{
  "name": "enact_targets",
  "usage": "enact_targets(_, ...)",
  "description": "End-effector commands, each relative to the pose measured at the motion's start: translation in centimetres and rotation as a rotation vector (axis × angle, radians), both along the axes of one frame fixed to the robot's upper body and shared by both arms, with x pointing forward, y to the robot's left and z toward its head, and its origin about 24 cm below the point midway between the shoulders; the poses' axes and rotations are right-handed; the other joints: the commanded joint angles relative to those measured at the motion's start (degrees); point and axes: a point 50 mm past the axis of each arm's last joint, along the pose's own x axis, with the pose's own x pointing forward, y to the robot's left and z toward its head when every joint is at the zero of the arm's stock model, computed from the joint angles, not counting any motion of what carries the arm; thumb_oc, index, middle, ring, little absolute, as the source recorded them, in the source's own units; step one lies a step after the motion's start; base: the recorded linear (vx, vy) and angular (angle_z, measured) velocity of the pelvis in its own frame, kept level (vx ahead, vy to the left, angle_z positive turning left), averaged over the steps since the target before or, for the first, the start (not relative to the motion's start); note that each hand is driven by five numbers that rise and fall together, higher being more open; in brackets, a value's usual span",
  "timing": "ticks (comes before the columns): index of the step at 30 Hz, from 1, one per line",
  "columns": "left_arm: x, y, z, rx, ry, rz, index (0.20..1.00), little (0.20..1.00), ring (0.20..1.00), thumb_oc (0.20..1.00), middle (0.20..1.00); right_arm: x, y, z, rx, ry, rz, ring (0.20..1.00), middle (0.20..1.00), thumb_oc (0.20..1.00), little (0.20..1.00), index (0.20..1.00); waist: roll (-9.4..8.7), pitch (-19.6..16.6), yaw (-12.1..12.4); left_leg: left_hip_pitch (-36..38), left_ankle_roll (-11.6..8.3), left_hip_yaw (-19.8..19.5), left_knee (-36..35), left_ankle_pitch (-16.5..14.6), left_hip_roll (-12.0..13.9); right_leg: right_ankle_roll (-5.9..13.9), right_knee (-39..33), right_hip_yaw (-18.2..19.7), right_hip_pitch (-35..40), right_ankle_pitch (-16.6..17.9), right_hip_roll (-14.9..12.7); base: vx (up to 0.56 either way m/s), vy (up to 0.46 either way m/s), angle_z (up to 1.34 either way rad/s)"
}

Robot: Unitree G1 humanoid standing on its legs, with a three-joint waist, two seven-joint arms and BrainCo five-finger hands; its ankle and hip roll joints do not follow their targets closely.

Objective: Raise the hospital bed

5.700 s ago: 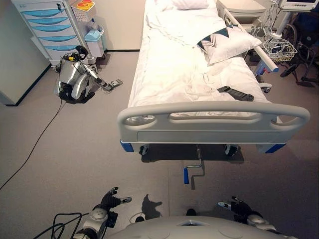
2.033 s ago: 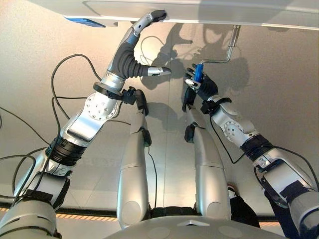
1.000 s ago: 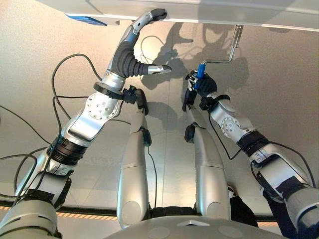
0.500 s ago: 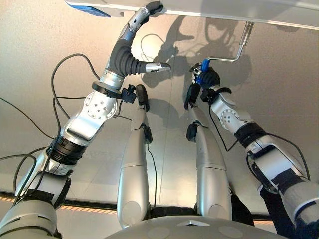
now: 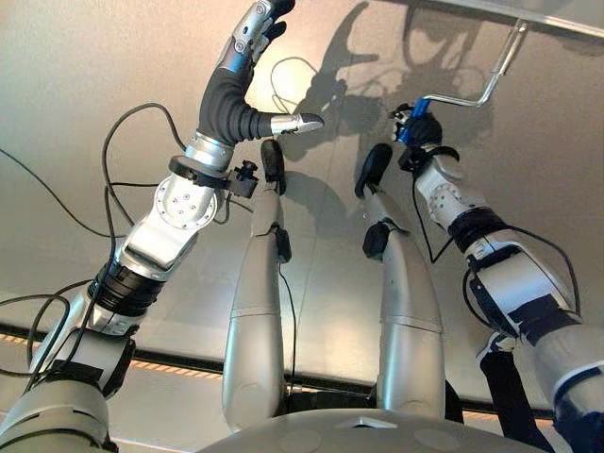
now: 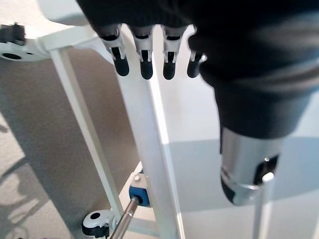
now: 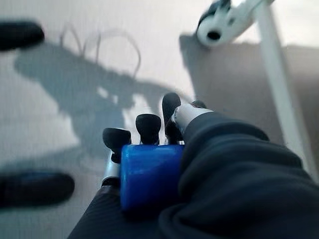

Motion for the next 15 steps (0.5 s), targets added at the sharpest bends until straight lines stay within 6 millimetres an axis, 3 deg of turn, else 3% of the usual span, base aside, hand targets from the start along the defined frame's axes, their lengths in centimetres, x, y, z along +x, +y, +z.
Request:
enact_targets(1, -4.1, -1.8, 1.9, -0.064, -0.149, -0.21, 1.0, 1.0, 1.0, 1.0, 1.0, 1.3, 3.6, 3.0, -0.205, -0.009, 0.109, 0.2, 0.2, 0.2, 0.2, 0.2, 7.42, -1.46, 3.29, -3.47, 0.06, 2.4, 6.45, -6.28, 0.67, 10.61, -0.15, 4.74, 0.14, -0.37, -3.49, 0.03, 0.027, 0.1)
enact_targets(8, -4.1, -2.4, 2.1, -0.036, -0.156, -0.234, 1.0, 1.0, 1.0, 1.0, 1.0, -0.2, -5.2, 0.8, -0.293, 0.161, -0.16, 0.2, 0.2, 0.2, 0.2, 0.2, 8.24, -1.46, 3.1, -3.56, 0.8, 3.03, 6.33, -6.78, 0.04, 10.84, -0.03, 6.09, -1.12, -0.33, -3.23, 0.02, 0.044, 0.02)
enact_targets(10, -4.0, -2.5, 1.9, -0.011, -0.153, -0.232, 1.0, 1.0, 1.0, 1.0, 1.0, -1.0, -7.7, 0.6, -0.32, 0.194, -0.219, 0.2, 0.2, 0.2, 0.2, 0.2, 7.95, -1.46, 2.74, -3.2, 0.99, 2.68, 6.01, -6.89, -0.29, 10.91, -0.38, 6.59, -1.24, -0.18, -3.02, 0.03, 0.051, -0.02)
enact_targets(11, -4.0, -2.6, 1.9, -0.011, -0.153, -0.234, 1.0, 1.0, 1.0, 1.0, 1.0, -1.0, -7.8, 0.6, -0.32, 0.194, -0.22, 0.2, 0.2, 0.2, 0.2, 0.2, 7.95, -1.46, 2.83, -3.12, 1.01, 2.75, 5.94, -6.88, -0.31, 10.92, -0.37, 6.66, -1.23, -0.18, -3.03, 0.03, 0.052, -0.03)
enact_targets(12, -3.9, -2.4, 1.8, 0.008, -0.152, -0.218, 1.0, 1.0, 1.0, 1.0, 1.0, -2.1, -10.2, 0.0, -0.314, 0.222, -0.288, 0.2, 0.2, 0.2, 0.2, 0.2, 7.38, -1.46, 2.21, -2.8, 1.27, 2.44, 6.12, -7.27, -0.6, 10.9, -0.42, 7.1, -1.29, -0.14, -2.7, 0.03, 0.063, -0.07)
enact_targets(14, -3.8, -2.1, 1.7, 0.02, -0.153, -0.2, 1.0, 1.0, 1.0, 1.0, 1.0, -3.0, -12.2, 0.1, -0.3, 0.221, -0.339, 0.2, 0.2, 0.2, 0.2, 0.2, 6.63, -1.46, 1.4, -2.61, 1.36, 2.3, 6.36, -7.61, -0.73, 10.85, -0.55, 7.41, -1.26, -0.1, -2.27, 0.0, 0.043, -0.11)
enact_targets(15, -3.9, -2.0, 1.9, 0.024, -0.165, -0.195, 1.0, 1.0, 1.0, 1.0, 1.0, -3.6, -13.5, 0.5, -0.281, 0.207, -0.381, 0.2, 0.2, 0.2, 0.2, 0.2, 6.12, -1.46, 1.16, -3.79, 1.87, 2.75, 6.33, -6.27, -0.79, 10.34, -1.26, 7.02, -2.3, 1.47, -2.23, -0.03, -0.006, -0.15)
